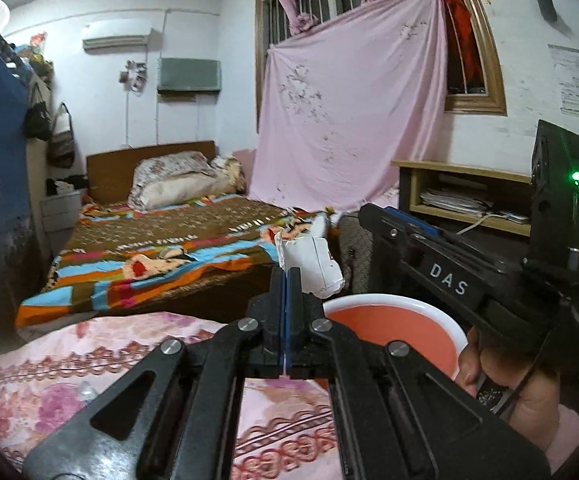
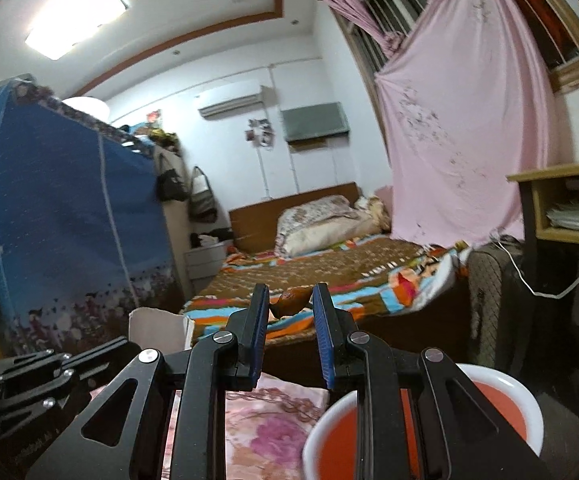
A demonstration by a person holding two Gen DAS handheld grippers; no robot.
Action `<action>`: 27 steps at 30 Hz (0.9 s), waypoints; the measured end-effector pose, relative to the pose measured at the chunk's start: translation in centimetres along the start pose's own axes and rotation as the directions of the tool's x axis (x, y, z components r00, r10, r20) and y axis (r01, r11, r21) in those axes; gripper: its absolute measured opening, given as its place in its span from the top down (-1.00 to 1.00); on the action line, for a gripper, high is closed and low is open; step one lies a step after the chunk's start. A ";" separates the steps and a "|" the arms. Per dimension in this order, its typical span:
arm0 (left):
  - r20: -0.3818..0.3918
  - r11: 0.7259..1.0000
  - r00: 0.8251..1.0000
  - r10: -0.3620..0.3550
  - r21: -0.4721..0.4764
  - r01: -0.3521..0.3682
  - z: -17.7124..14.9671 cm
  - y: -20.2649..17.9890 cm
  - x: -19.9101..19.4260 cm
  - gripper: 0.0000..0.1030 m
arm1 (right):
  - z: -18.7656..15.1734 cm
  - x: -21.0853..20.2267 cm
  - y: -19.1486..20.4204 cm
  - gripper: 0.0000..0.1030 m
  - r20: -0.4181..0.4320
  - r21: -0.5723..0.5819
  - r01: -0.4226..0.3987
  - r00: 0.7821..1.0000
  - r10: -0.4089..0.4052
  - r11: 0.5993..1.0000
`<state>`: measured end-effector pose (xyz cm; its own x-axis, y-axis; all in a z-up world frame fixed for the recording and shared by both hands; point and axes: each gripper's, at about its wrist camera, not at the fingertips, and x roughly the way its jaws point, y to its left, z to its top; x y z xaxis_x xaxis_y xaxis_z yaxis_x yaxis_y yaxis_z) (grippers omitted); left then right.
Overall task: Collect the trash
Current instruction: 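Carry the white wrapper and brown scrap over the orange basin, then open both tools to drop the wrapper and scrap into the basin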
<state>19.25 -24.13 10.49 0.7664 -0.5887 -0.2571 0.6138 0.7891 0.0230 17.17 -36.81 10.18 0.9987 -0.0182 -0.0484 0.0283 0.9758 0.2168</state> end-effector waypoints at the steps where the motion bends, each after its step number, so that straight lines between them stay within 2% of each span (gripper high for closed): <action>1: -0.010 1.000 1.000 -0.010 0.000 0.010 0.0 -0.2 0.4 1.00 | -0.1 0.0 -0.4 0.60 -0.005 0.009 0.008 1.000 -0.008 1.000; 10: -0.059 0.996 0.995 -0.079 -0.043 0.076 0.0 -1.7 3.4 1.00 | -0.1 0.4 -2.9 0.59 -0.047 0.056 0.107 0.993 -0.104 0.993; 16: -0.096 0.989 0.987 -0.131 -0.079 0.124 0.0 -2.7 5.3 1.00 | -0.4 0.7 -4.1 0.59 -0.090 0.074 0.176 0.982 -0.169 0.982; 23: -0.174 0.971 0.962 -0.211 -0.148 0.186 -0.5 -3.2 7.5 1.00 | -0.7 0.7 -5.6 0.59 -0.124 0.101 0.224 0.969 -0.212 0.969; 27: -0.211 0.968 0.952 -0.224 -0.162 0.192 -1.0 -3.2 8.4 1.00 | -0.9 0.8 -6.1 0.56 -0.141 0.119 0.228 0.967 -0.211 0.966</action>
<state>23.53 -31.36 7.29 0.5519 -0.6999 -0.4535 0.7107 0.6792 -0.1834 17.81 -42.59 7.94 0.9538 -0.1931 -0.2300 0.2607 0.9126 0.3149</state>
